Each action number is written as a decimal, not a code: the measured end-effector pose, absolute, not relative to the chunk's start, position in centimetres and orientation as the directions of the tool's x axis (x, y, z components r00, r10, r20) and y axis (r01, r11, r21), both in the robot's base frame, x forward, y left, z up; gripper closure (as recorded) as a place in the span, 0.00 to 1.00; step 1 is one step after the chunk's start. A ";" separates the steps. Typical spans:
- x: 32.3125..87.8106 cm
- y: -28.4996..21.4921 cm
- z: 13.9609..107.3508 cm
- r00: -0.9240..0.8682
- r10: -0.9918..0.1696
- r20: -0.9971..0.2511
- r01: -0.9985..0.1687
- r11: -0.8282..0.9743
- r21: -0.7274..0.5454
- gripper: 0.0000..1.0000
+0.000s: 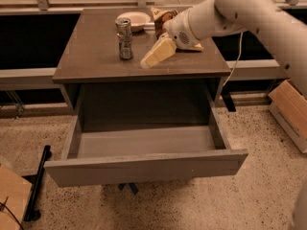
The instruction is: Place redbull can into top drawer
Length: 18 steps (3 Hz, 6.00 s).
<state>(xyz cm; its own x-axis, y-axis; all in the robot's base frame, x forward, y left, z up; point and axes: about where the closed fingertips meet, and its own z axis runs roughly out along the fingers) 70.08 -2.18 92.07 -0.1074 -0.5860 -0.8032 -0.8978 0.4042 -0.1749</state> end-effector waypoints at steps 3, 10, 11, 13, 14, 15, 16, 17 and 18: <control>80.4 5.0 88.6 -0.067 -0.461 -0.885 -0.898 0.414 -0.148 0.00; 65.2 3.8 91.9 -0.024 -0.417 -0.908 -0.963 0.254 -0.092 1.00; 59.1 3.1 89.4 -0.006 -0.491 -0.871 -0.986 0.147 -0.076 1.00; 54.0 2.3 80.6 0.001 -0.573 -0.820 -0.993 0.095 -0.068 1.00; 54.1 2.5 80.0 -0.005 -0.569 -0.822 -0.993 0.101 -0.064 1.00; 54.7 2.7 77.9 -0.031 -0.535 -0.844 -0.995 0.096 -0.025 1.00; 55.4 2.2 74.2 -0.062 -0.521 -0.851 -0.993 0.119 0.000 1.00; 55.8 1.7 70.4 -0.077 -0.496 -0.865 -0.988 0.152 0.001 1.00; 57.0 1.3 67.5 -0.064 -0.455 -0.888 -0.982 0.185 -0.024 1.00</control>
Offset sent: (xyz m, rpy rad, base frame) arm 0.1297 0.0666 -0.0364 0.1772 -0.0571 -0.0225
